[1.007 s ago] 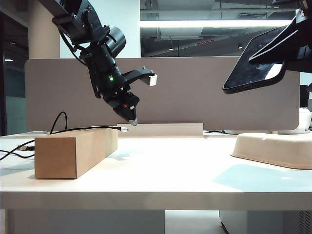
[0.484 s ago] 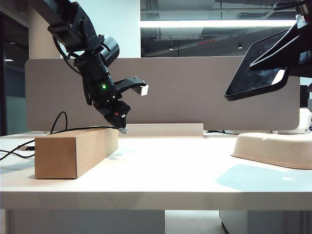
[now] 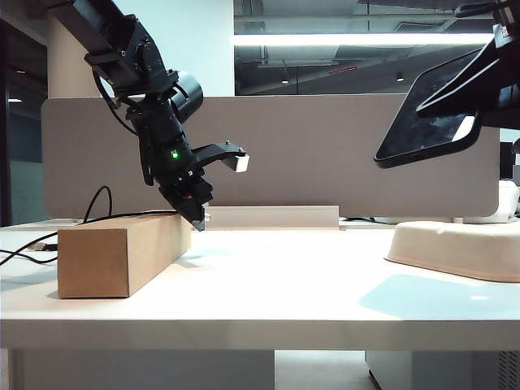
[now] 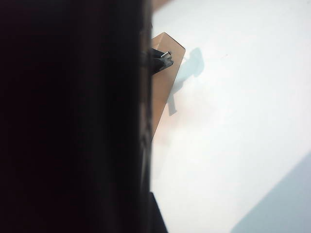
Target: Pick up the charging cable and the phone, plug the charging cable into the charging port on the phone, and finally place them back on the table.
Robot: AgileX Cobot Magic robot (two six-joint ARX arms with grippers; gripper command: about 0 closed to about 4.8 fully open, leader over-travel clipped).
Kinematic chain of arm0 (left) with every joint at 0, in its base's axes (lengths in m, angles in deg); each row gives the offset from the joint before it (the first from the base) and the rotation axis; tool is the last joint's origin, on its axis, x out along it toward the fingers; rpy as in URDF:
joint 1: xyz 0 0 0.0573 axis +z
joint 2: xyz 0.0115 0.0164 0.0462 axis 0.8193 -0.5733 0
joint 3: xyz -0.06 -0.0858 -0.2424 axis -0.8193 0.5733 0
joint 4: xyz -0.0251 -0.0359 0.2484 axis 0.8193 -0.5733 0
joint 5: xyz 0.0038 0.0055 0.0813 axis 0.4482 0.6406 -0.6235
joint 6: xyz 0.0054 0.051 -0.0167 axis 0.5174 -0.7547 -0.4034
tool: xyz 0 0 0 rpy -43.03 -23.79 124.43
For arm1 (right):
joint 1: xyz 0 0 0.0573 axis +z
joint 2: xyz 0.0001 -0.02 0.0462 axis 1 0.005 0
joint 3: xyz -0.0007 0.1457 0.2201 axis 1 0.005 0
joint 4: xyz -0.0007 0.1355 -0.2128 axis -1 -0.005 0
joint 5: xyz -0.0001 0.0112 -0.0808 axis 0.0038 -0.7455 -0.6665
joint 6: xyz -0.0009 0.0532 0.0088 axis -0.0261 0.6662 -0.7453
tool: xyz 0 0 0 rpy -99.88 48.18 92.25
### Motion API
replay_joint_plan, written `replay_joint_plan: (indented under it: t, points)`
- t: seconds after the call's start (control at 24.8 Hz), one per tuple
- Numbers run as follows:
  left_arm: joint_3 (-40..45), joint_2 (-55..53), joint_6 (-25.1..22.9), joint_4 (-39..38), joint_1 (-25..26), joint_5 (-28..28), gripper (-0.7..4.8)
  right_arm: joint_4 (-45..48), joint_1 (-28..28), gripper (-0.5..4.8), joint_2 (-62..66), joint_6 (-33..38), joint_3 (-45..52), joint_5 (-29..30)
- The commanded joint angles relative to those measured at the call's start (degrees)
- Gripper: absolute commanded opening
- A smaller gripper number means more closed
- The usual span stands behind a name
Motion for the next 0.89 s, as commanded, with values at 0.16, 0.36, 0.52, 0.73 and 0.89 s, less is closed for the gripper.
replay_joint_plan:
  t: [0.16, 0.36, 0.52, 0.73, 0.89]
  points:
    - [-0.2, 0.2, 0.0, 1.0, -0.2, -0.1, -0.06, 2.1, 0.0, -0.08, -0.2, -0.4, -0.4, 0.1]
    - [-0.5, 2.9, 3.1, 0.2, -1.1, 4.4, -0.06, 3.0, 0.0, -0.09, -0.2, -0.4, -0.4, -0.4]
    - [-0.5, 8.5, 11.0, -2.7, -1.1, 17.7, -0.06, 6.0, 0.0, -0.09, -0.2, -0.3, -0.4, -0.4]
    - [-0.5, 15.1, 13.6, -11.2, -1.1, 28.7, -0.06, 11.7, 0.0, -0.09, -0.2, 1.5, -0.5, -0.2]
    - [-0.5, 18.9, 14.0, -17.7, -1.1, 36.9, -0.06, 16.5, 0.0, -0.09, -0.2, 5.0, -0.5, -0.1]
